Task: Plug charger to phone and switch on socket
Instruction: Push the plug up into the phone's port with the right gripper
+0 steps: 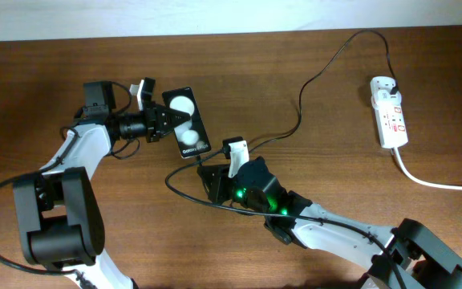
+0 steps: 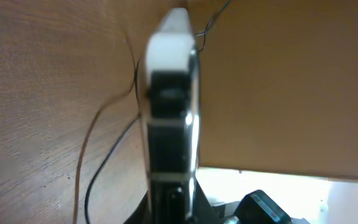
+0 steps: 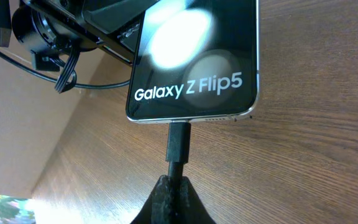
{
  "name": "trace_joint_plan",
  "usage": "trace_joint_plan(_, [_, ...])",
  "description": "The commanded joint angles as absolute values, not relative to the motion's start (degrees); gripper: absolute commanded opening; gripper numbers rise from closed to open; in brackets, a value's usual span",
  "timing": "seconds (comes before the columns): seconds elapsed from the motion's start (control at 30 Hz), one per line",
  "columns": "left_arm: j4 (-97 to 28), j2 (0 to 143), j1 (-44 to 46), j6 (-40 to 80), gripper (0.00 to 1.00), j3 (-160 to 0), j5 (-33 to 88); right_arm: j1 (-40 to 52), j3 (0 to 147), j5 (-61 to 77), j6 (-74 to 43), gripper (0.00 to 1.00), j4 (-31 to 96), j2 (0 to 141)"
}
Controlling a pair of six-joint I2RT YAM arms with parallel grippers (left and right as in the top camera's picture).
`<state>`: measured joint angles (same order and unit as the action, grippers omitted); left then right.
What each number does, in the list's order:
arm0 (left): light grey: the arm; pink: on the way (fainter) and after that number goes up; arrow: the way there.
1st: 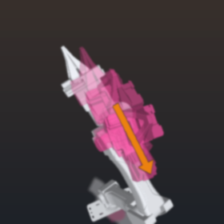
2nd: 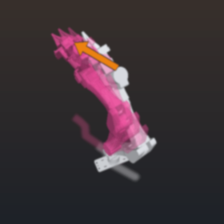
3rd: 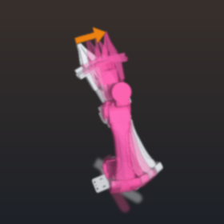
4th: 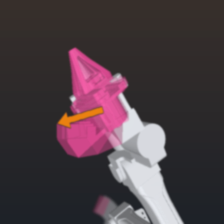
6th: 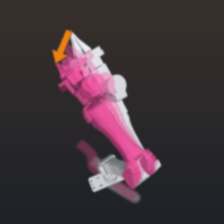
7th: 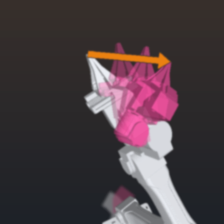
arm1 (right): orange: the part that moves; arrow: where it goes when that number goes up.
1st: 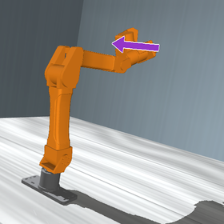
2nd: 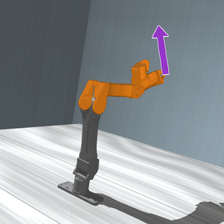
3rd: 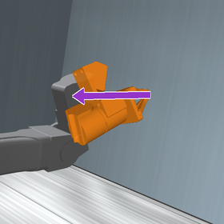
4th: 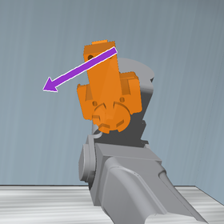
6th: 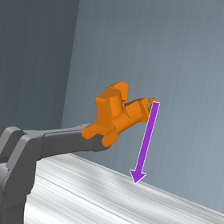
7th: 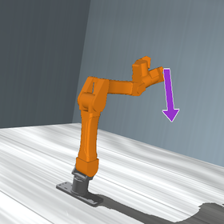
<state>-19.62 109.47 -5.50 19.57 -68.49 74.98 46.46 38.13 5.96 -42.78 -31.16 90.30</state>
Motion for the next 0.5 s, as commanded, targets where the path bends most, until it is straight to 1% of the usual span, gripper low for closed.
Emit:
trace_joint_plan(0.0, [-21.43,107.87,-3.75,18.39,0.0,-66.37,79.66,42.98,41.47,-1.96,-38.63,0.65,-33.15,89.06])
trace_joint_plan(0.03, [-21.41,107.87,-3.75,18.39,0.0,-66.37,79.64,42.98,41.47,-1.76,-35.68,0.83,-30.7,88.07])
trace_joint_plan(0.07, [-21.02,107.87,-3.75,18.39,0.0,-66.37,79.53,42.98,41.47,-1.78,-33.52,0.95,-27.42,86.32])
trace_joint_plan(0.1, [-21.02,107.87,-3.75,18.39,0.0,-66.37,79.29,42.96,41.47,-1.78,-32.05,0.99,-25.36,85.06])
trace_joint_plan(0.17, [-21.02,107.87,-3.73,18.33,0.0,-66.37,78.5,41.89,41.47,-1.39,-30.83,1.0,-19.7,81.34])
trace_joint_plan(0.27, [-21.04,107.87,-3.73,16.19,0.0,-66.37,78.61,37.47,41.47,9.93,-30.61,0.99,-13.76,79.15])
trace_joint_plan(0.33, [-21.28,107.87,-3.73,13.89,0.0,-66.37,78.65,33.85,41.47,18.7,-30.61,0.88,-11.79,79.22])
trace_joint_plan(0.4, [-21.5,107.87,-3.73,13.43,0.0,-66.37,78.85,31.46,41.47,22.37,-30.59,0.83,-10.59,79.22])
trace_joint_plan(0.43, [-21.5,107.87,-3.62,11.27,0.0,-66.37,80.93,29.98,41.47,24.14,-30.35,0.82,-9.63,79.22])
trace_joint_plan(0.47, [-21.47,107.87,-2.94,6.44,0.0,-66.37,86.19,28.03,41.47,26.22,-30.17,0.81,-7.99,79.22])
